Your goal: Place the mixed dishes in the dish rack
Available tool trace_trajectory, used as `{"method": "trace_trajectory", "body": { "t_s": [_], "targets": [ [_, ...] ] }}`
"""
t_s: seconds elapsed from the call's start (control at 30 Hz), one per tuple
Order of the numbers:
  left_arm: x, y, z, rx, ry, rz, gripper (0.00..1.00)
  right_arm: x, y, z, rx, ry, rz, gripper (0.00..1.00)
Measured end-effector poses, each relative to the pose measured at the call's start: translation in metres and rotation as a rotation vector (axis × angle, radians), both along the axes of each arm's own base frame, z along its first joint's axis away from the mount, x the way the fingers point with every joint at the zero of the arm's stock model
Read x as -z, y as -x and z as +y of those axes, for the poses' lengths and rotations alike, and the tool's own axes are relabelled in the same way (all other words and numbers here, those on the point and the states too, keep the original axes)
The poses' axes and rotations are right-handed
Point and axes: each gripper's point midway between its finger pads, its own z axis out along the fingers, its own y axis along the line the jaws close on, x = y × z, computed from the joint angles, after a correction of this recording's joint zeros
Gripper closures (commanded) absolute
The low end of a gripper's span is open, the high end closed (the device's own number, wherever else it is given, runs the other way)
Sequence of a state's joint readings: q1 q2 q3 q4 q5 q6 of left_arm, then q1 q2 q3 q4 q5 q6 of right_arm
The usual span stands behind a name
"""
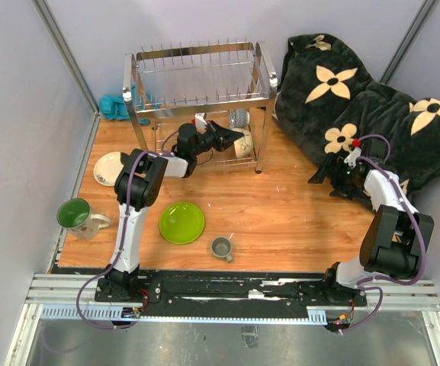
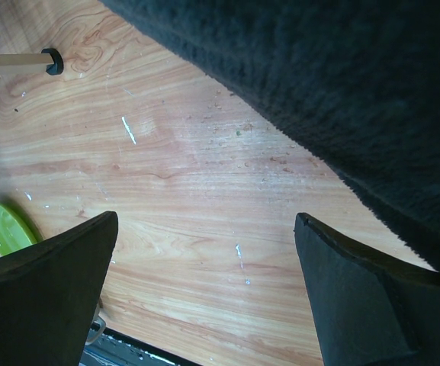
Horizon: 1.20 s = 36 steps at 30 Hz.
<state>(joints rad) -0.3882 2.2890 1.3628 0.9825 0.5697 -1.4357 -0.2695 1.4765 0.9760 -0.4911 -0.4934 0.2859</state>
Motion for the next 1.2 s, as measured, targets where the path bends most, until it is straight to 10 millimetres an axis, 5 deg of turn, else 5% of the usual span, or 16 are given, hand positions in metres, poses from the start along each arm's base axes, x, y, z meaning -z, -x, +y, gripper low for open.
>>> {"method": "trace_trajectory", "body": {
  "t_s": [0.43,0.9,1.2],
  "targets": [
    [0.005,-0.001,-0.009,0.027,-0.189,-0.039,0.98,0.000,0.000,0.000,0.000,0.000,0.000,0.00],
    [0.019,-0.008,-0.003,-0.003,-0.360,-0.047,0.42,0.000,0.000,0.000,0.000,0.000,0.000,0.00],
    [0.023,-0.012,0.001,-0.024,-0.378,-0.038,0.25,0.000,0.000,0.000,0.000,0.000,-0.001,0.00]
  ]
}}
